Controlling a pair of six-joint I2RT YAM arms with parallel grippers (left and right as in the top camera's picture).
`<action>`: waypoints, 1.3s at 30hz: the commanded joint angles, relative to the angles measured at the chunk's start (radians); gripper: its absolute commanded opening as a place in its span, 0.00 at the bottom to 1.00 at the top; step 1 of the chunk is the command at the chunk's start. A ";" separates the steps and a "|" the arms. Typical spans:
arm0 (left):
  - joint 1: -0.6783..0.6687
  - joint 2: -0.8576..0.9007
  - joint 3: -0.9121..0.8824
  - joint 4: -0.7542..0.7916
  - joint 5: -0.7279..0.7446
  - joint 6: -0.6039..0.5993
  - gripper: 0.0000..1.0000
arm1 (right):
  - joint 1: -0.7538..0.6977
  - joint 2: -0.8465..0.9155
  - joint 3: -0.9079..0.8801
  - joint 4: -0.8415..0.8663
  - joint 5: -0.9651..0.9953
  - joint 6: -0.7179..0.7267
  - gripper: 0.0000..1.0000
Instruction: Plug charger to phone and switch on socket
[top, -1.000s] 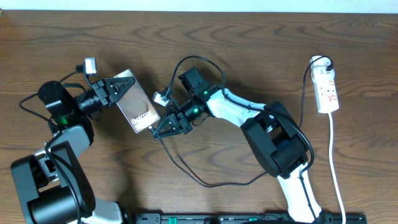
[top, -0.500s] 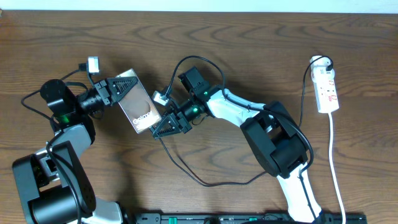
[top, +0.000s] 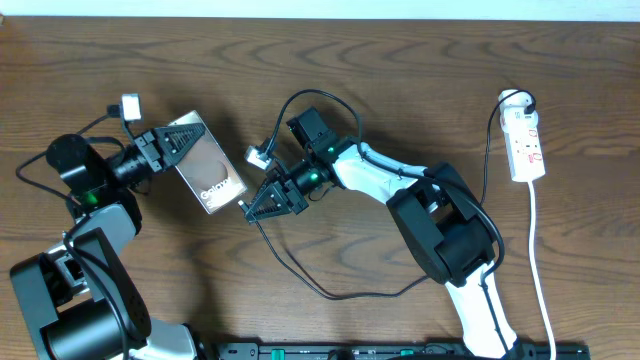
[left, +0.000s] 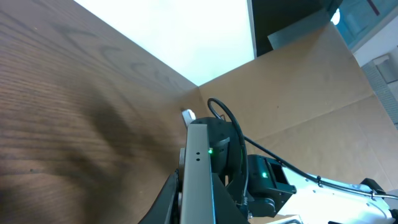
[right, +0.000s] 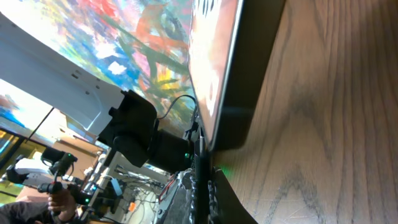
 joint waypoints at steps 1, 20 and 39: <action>0.003 -0.010 0.018 0.012 0.018 -0.010 0.07 | 0.010 0.006 0.005 -0.001 -0.015 0.006 0.01; -0.001 -0.010 0.018 0.012 -0.013 -0.013 0.07 | 0.016 0.006 0.005 0.124 -0.015 0.183 0.01; -0.025 -0.010 0.018 0.012 -0.008 -0.020 0.08 | 0.024 0.007 0.005 0.127 0.003 0.183 0.01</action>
